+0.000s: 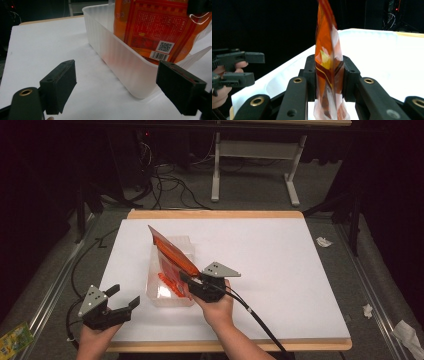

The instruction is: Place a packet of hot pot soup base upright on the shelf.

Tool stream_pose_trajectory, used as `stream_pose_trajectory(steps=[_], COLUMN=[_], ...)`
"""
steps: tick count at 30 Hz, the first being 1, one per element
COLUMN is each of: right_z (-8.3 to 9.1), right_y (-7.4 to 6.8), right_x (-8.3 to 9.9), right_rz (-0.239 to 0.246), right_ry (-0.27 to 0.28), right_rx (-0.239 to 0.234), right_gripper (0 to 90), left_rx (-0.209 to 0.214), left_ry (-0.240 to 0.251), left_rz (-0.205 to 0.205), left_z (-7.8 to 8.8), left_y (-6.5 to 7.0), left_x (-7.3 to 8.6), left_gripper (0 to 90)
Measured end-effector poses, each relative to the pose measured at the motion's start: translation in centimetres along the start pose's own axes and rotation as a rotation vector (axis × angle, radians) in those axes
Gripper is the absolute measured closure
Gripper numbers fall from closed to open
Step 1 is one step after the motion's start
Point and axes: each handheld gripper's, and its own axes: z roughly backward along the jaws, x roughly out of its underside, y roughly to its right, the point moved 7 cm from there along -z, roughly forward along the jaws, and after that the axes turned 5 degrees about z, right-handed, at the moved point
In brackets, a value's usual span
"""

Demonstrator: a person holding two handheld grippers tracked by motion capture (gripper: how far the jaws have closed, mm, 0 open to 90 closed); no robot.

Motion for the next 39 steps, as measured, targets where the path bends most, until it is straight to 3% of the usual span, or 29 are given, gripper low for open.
stream_pose_trajectory(steps=[13, 20, 30, 34, 39], right_z=[-0.1, -0.2, 0.3, 0.7, 1.9], right_y=[0.1, 0.5, 1.0, 1.0, 0.7], right_x=[-0.3, -0.7, -1.0, -1.3, -1.3], right_rz=[0.040, 0.045, 0.060, 0.044, 0.065], right_ry=[-0.031, -0.052, -0.055, -0.048, -0.062], right_rx=[-0.007, -0.001, 0.009, 0.006, -0.005], right_gripper=[68.3, 48.8, 33.6, 22.4, 11.5], left_rx=[0.007, 0.005, 0.007, 0.007, 0.012], left_ry=[-0.013, -0.012, -0.014, -0.017, -0.022], left_rz=[-0.002, 0.005, 0.005, 0.001, -0.002], left_z=[-0.1, -0.2, -0.3, -0.3, -0.3], left_y=[0.0, -0.1, -0.2, -0.2, -0.2], left_x=[0.2, 0.3, 0.3, 0.4, 0.5], left_gripper=[17.1, 17.1, 17.1, 17.1, 17.0])
